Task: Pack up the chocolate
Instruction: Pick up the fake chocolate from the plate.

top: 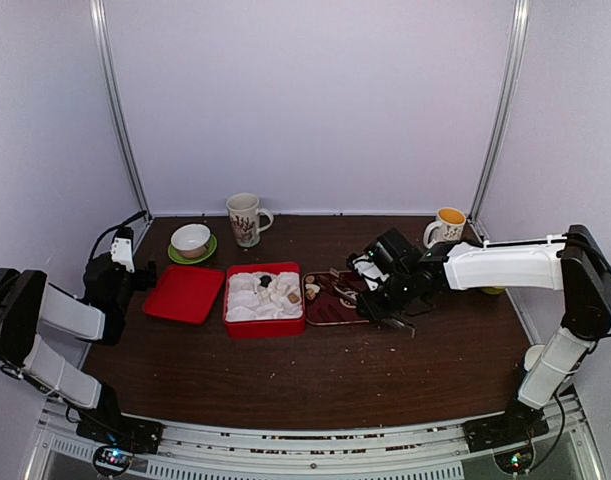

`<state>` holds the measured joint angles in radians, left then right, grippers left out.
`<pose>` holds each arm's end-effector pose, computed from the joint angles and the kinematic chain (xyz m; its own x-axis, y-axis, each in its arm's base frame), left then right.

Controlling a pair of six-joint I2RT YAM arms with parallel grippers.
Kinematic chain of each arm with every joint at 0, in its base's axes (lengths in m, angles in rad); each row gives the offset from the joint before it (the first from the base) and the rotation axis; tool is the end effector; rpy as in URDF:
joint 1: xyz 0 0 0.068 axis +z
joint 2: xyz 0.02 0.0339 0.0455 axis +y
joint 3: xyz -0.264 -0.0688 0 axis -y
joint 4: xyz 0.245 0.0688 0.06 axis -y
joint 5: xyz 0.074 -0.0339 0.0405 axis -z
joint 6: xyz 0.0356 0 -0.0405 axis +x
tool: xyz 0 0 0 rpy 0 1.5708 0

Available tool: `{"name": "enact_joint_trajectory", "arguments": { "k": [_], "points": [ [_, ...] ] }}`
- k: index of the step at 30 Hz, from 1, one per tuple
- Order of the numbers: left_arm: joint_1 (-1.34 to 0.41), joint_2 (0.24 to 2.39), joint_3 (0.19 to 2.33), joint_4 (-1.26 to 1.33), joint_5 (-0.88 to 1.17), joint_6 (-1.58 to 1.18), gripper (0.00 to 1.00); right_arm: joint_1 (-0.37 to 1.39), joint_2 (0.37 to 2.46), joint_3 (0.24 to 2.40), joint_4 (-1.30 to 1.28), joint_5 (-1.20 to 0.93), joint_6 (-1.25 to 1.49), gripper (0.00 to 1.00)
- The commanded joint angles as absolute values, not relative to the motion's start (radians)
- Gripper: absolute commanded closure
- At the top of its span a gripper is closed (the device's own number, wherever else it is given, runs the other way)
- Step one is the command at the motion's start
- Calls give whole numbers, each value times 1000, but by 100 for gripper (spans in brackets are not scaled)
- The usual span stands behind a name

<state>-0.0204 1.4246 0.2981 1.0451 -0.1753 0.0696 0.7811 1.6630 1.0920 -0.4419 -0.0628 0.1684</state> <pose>0.2498 0.0011 0.1704 -0.0918 0.0704 -0.9933 -0.1477 0.9855 0.0835 0.2405 0.2416 0.2015 -0.7157 -0.4740 -0.5130 -0.6150 0.7758 0.1412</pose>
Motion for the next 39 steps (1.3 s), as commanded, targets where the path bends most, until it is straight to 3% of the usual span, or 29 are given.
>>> {"name": "enact_joint_trajectory", "arguments": {
  "k": [1,39],
  "points": [
    [-13,1424,297,1078,-167,75,2,782,1661,1092,-435,-70,169,62],
    [-14,1424,297,1077,-166,75,2,789,1781,1156,-421,-182,157,67]
  ]
}}
